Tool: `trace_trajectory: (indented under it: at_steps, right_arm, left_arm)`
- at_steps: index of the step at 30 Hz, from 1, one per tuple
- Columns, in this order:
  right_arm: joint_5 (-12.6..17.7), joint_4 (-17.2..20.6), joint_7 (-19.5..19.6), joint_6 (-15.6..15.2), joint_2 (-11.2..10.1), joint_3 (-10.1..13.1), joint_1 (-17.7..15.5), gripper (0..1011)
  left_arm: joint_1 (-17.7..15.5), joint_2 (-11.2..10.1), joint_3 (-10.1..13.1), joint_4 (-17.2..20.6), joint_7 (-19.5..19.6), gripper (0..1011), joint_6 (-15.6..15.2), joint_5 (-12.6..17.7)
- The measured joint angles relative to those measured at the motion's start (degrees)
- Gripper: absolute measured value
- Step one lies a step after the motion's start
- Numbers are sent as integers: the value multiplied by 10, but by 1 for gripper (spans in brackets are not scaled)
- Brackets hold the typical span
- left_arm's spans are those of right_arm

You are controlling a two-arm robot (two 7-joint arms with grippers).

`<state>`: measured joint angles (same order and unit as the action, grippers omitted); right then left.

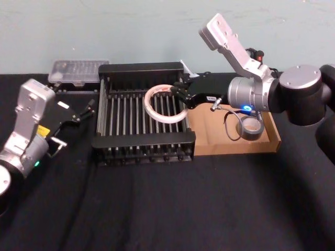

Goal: Pick up the white tape and place it into the black box , Pick up the silver tape and place it into the brown box.

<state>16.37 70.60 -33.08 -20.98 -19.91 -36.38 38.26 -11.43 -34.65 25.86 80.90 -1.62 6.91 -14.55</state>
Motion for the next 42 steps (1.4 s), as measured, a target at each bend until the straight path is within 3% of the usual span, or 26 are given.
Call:
trace_trajectory:
  at_steps: [8, 33, 36, 42]
  right_arm:
    - [0, 1, 0, -1, -1, 1, 0, 157]
    - [1, 3, 1, -2, -2, 1, -1, 937]
    - [1, 3, 1, -2, -2, 1, -1, 996]
    - [1, 26, 34, 5, -5, 21, -22, 1000]
  left_arm:
    - [0, 0, 0, 0, 0, 1001, 0, 0]
    - [0, 0, 0, 0, 0, 1001, 0, 0]
    - [0, 0, 0, 0, 0, 1001, 0, 0]
    - [0, 0, 0, 0, 0, 1001, 0, 0]
